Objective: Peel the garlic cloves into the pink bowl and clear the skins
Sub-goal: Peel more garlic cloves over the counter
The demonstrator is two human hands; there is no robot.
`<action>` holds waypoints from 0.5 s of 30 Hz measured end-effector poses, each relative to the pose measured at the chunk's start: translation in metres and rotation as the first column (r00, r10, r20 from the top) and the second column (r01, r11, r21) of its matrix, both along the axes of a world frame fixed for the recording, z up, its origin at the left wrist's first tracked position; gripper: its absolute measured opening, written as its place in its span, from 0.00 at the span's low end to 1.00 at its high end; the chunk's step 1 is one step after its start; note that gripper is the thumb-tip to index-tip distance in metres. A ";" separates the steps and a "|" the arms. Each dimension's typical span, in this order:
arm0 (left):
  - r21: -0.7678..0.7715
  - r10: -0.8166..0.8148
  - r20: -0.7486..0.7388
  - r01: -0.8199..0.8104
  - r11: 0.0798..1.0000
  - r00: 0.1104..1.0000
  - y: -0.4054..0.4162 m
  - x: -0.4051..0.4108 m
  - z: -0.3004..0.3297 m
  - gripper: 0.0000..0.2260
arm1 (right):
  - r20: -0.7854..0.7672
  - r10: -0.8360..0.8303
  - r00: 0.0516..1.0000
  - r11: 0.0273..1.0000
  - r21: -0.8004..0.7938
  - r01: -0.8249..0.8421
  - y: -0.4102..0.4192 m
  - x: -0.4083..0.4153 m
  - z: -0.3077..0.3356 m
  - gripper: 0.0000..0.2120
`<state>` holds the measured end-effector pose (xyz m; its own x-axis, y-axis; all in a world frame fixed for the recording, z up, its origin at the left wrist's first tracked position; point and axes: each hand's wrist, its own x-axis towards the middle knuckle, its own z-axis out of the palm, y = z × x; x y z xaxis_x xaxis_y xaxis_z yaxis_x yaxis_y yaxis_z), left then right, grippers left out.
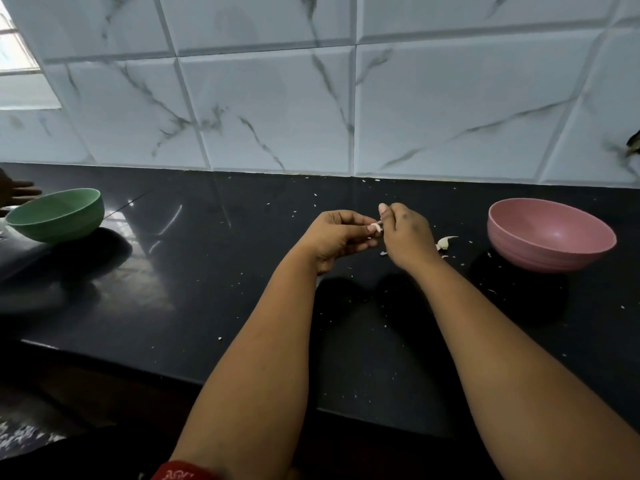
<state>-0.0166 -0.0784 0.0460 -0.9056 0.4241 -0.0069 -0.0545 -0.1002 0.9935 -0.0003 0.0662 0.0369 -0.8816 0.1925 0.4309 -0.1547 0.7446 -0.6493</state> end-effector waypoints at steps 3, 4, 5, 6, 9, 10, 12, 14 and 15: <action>0.035 0.019 0.000 -0.019 0.999 1.000 0.003 -0.003 0.002 0.02 | -0.016 0.022 1.000 0.998 0.058 -0.021 0.003 -0.001 0.002 0.19; 0.050 0.022 0.006 -0.022 0.999 1.000 0.005 -0.004 0.003 0.01 | -0.041 0.025 0.999 0.997 0.070 -0.022 0.004 -0.001 0.002 0.19; 0.066 0.025 0.015 -0.026 0.998 1.000 0.007 -0.005 0.002 0.01 | -0.072 0.027 0.997 0.997 0.079 -0.022 0.004 -0.001 0.001 0.18; 0.081 0.029 0.024 -0.031 0.996 0.999 0.009 -0.007 0.002 0.01 | -0.100 0.031 0.994 0.996 0.089 -0.022 0.003 -0.002 0.001 0.18; 0.126 0.019 0.054 -0.026 0.992 0.998 0.010 -0.010 0.000 0.02 | -0.137 0.013 0.991 0.994 0.111 0.003 0.002 -0.006 -0.003 0.17; 0.132 0.002 0.059 -0.010 0.991 0.998 0.009 -0.012 0.000 0.02 | -0.140 -0.014 0.990 0.994 0.104 0.029 0.003 -0.008 -0.003 0.18; 0.122 -0.043 0.059 0.036 0.992 0.997 0.007 -0.014 0.000 0.04 | -0.151 -0.058 0.987 0.992 0.100 0.074 0.007 -0.012 -0.005 0.19; 0.094 -0.080 0.056 0.074 0.993 0.995 0.007 -0.017 -0.003 0.05 | -0.149 -0.068 0.987 0.992 0.092 0.082 0.011 -0.015 -0.006 0.20; 0.081 -0.086 0.052 0.082 0.993 0.995 0.008 -0.019 -0.005 0.06 | -0.149 -0.066 0.987 0.993 0.088 0.080 0.012 -0.015 -0.007 0.20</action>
<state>-0.0356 -0.0707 0.0412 -0.8660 0.4997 -0.0196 -0.1208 -0.1710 0.9778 -0.0157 0.0780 0.0304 -0.7933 0.2069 0.5725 -0.1856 0.8135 -0.5511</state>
